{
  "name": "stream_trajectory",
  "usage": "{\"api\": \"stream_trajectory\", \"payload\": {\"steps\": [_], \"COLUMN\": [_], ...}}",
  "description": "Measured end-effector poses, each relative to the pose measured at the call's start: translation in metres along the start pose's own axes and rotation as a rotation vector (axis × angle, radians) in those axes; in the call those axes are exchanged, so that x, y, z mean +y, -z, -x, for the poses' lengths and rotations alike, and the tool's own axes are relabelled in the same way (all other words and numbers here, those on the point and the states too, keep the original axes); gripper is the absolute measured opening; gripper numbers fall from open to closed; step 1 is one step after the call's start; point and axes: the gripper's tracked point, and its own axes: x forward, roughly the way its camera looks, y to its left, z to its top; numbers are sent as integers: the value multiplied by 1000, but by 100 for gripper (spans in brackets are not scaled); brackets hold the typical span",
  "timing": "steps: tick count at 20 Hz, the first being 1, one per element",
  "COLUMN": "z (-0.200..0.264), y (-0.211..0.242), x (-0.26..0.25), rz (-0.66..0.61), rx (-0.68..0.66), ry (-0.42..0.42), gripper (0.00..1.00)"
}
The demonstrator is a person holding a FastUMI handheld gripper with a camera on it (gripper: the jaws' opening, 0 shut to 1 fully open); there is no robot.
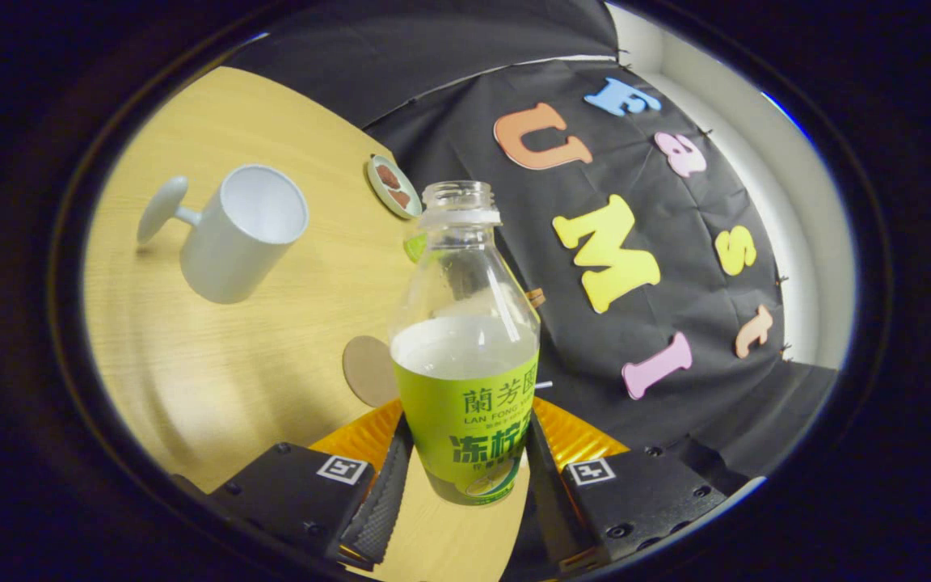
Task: Take the bottle from table, then pour the juice into the cup, finally place the bottle on the coaster
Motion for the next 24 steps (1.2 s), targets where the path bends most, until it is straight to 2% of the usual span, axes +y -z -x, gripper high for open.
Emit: {"api": "stream_trajectory", "payload": {"steps": [12, 24], "z": [-4, -3], "y": [-23, -47], "x": [8, 11], "rz": [287, 452], "rx": [3, -37], "ry": [88, 153], "gripper": [75, 75]}}
